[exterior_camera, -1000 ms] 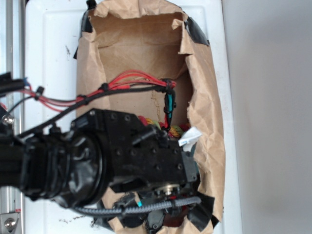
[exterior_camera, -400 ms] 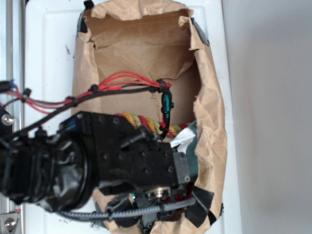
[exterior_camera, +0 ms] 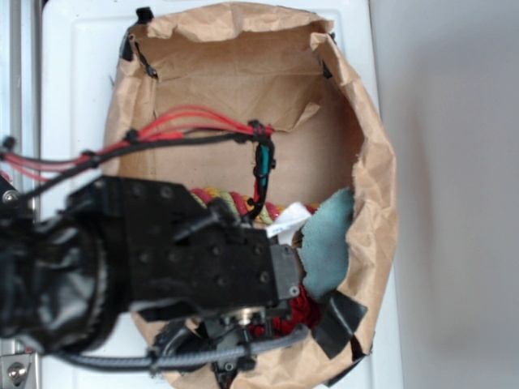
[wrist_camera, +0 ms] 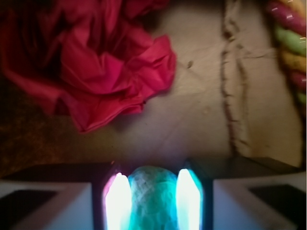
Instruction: Grab the green ball.
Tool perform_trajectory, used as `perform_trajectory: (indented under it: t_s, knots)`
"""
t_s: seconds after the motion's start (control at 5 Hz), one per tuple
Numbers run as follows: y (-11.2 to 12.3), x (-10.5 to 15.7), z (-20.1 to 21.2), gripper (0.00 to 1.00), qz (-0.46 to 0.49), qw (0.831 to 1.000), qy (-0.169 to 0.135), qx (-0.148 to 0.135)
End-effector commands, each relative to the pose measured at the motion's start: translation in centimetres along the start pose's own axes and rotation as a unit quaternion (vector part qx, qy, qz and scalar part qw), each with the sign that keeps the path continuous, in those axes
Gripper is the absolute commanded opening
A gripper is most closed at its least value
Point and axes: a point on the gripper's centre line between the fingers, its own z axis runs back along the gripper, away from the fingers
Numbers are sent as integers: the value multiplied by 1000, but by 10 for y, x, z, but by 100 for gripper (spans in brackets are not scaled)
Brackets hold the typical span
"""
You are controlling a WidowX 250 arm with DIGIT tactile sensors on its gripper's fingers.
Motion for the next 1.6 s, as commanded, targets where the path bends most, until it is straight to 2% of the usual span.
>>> perform_trajectory:
  t_s: [0.0, 0.2, 0.4, 0.6, 0.8, 1.0, 1.2, 1.4]
  knots:
    - [44, 16, 88, 0, 83, 990, -116, -4]
    - [56, 31, 106, 0, 106, 984, -140, -15]
    - [61, 50, 119, 0, 112, 981, -160, -9]
    - [56, 60, 136, 0, 73, 983, -166, 13]
    - [44, 60, 150, 0, -6, 990, -122, 66]
    - [33, 52, 164, 0, -46, 990, -98, 87]
    - [32, 48, 171, 0, -64, 988, -94, 101]
    - [23, 38, 171, 0, -85, 988, -86, 95]
